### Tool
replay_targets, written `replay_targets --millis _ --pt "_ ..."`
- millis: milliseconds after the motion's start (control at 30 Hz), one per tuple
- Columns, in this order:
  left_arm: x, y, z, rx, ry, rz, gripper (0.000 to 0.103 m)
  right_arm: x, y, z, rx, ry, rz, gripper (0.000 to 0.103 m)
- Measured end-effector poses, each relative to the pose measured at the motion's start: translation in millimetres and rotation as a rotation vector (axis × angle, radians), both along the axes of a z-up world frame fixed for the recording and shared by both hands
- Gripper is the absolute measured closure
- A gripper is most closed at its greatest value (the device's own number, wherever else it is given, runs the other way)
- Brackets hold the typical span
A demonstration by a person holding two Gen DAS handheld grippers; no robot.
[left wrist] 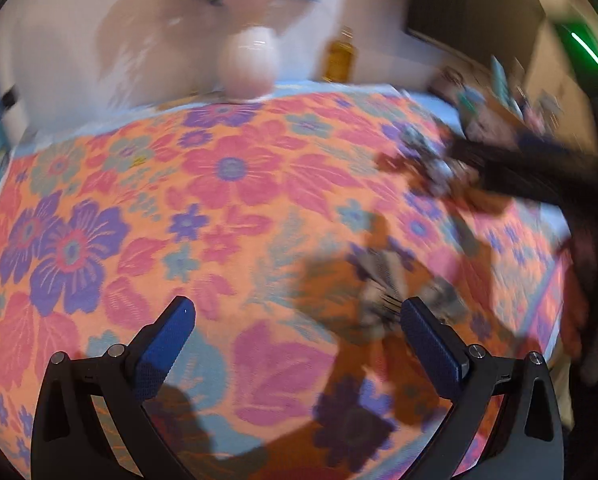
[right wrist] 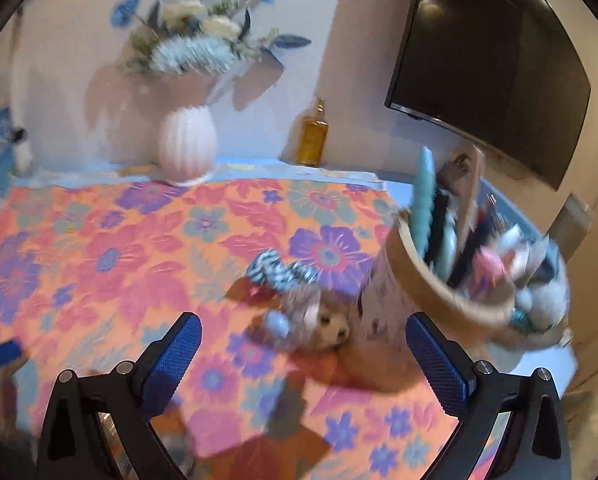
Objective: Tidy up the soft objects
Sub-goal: 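Grasp the brown plush bear with the right tool while the left tool grasps the checked bow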
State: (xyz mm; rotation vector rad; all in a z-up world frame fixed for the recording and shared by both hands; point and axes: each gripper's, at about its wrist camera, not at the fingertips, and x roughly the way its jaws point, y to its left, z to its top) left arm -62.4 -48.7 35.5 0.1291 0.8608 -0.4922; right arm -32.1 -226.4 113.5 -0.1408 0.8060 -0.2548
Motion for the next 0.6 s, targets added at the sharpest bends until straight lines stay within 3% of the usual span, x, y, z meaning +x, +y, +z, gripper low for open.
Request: replay_targets --millis 100,233,333,433,500,533,600 --pt "-7.6 -25.8 -2.9 0.047 -0.025 -0.064 0.001 24.5 9.1 -15.1 -0.082 0.069 -0.046 0.018" --pt "-8.9 -46.3 -8.0 0.108 -0.073 -0.102 0.001 38.8 2.0 -36.4 -0.057 0.119 -0.109 0.021" --pt "-3.9 -51.2 -12.0 0.108 -0.046 -0.121 0.006 45.9 -5.6 -52.4 -0.007 0.154 -0.114 0.021" --pt "-3.5 -53.2 -14.4 0.105 -0.031 -0.140 0.006 46.4 -5.9 -57.3 -0.014 0.131 -0.095 0.024" --pt "-1.3 -49.9 -15.3 0.082 -0.006 -0.144 0.006 45.7 -4.2 -59.6 -0.067 0.114 -0.097 0.049" --pt "-0.2 -48.7 -16.1 0.070 0.005 -0.140 0.006 45.0 -6.0 -60.4 -0.082 0.100 -0.105 0.052" --pt "2.6 -44.8 -16.0 0.045 0.016 -0.125 0.006 38.0 -13.2 -56.7 -0.015 0.049 -0.080 0.055"
